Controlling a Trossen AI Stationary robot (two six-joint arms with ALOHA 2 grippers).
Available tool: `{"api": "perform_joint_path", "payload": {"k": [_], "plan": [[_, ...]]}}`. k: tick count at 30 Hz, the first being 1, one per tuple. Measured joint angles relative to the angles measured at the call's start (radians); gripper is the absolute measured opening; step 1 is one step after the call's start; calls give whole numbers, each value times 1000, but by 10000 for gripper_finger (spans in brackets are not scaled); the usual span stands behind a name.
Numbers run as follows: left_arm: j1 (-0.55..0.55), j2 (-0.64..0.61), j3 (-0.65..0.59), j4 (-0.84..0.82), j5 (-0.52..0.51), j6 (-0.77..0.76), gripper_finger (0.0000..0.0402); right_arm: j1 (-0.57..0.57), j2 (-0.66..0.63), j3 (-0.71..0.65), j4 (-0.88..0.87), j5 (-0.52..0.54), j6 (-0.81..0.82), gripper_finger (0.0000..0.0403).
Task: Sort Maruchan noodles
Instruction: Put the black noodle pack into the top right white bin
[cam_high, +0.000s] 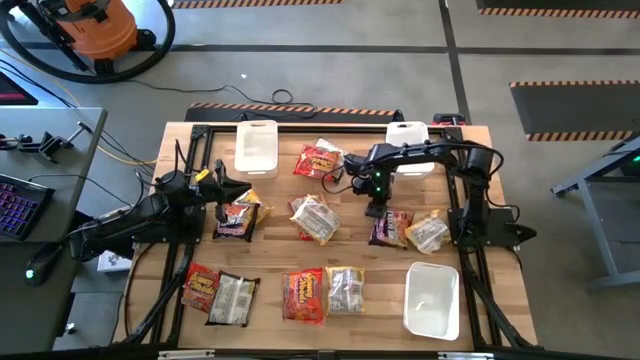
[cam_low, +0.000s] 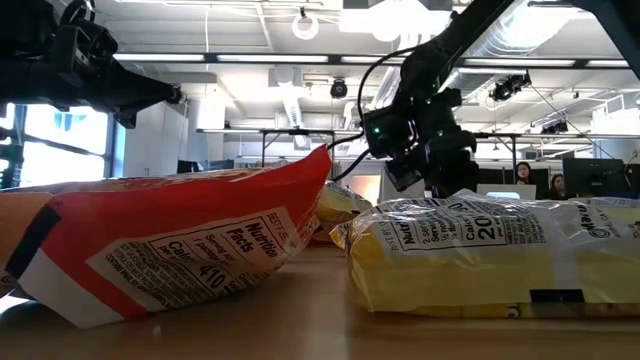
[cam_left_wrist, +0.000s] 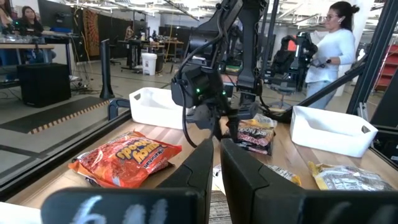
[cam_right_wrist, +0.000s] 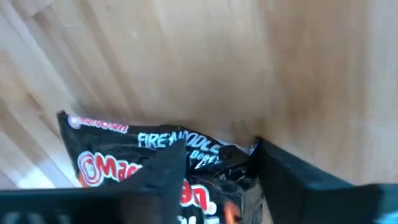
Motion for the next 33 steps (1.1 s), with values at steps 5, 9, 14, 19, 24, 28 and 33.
{"api": "perform_joint_path", "payload": {"k": [5,9,14,19,24,28,33], "plan": [[0,0,0,0,0,0,23,2,0,22,-56,-16,6,45],[0,0,0,0,0,0,23,1,0,66,-89,-13,8,6],[0,0,0,0,0,0,23,1,-9,167,-100,-7,32,3],[0,0,0,0,0,0,23,-1,-54,280,-101,17,51,0],[0,0,0,0,0,0,23,-2,-141,322,-80,129,103,0],[0,0,0,0,0,0,23,-5,-214,284,-73,159,205,1],[0,0,0,0,0,0,23,91,-219,280,-159,169,309,46]]}}
